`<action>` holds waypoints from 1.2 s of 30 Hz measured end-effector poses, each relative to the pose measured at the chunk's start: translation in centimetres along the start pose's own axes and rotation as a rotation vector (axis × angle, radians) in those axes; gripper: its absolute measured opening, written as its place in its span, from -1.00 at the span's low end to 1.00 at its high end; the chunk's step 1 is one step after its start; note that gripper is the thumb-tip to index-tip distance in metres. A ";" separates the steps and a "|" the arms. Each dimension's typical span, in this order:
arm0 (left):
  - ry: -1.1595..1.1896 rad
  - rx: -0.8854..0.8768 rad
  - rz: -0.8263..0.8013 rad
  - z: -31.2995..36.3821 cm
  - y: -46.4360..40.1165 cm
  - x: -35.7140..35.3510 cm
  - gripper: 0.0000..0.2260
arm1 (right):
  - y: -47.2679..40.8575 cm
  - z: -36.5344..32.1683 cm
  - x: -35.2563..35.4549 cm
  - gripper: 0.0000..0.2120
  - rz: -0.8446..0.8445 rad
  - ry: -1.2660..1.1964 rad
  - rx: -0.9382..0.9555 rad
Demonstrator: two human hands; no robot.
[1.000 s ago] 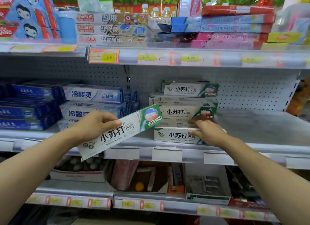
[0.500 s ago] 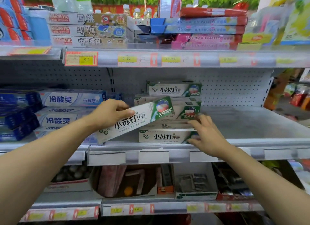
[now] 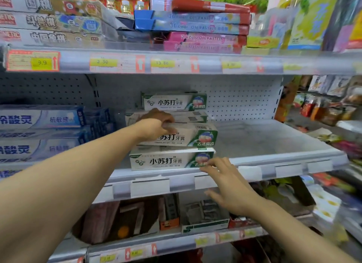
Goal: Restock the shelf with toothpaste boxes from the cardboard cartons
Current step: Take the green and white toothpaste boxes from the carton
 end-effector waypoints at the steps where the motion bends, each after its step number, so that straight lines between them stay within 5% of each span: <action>1: -0.029 -0.002 -0.010 -0.1 -0.2 -0.2 -0.63 | 0.1 0.1 -0.2 -0.45 -0.005 -0.004 -0.003; 20: -0.107 -0.052 0.294 0.0 10.5 0.3 -0.54 | 2.0 -7.6 -4.3 -0.39 -0.156 -0.017 0.065; 36: 0.148 0.281 -0.289 -8.2 38.1 -17.9 -0.53 | 12.4 -23.4 -17.7 -0.38 -0.535 -0.141 0.081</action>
Point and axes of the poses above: each hand's wrist, its own y-axis away from the middle knuckle, its own x-axis out of the back of the hand, z = x × y, the point moved 7 cm from there along -y, towards the middle knuckle, and after that the axes turned 7 degrees about -x, right-handed, at the moved point
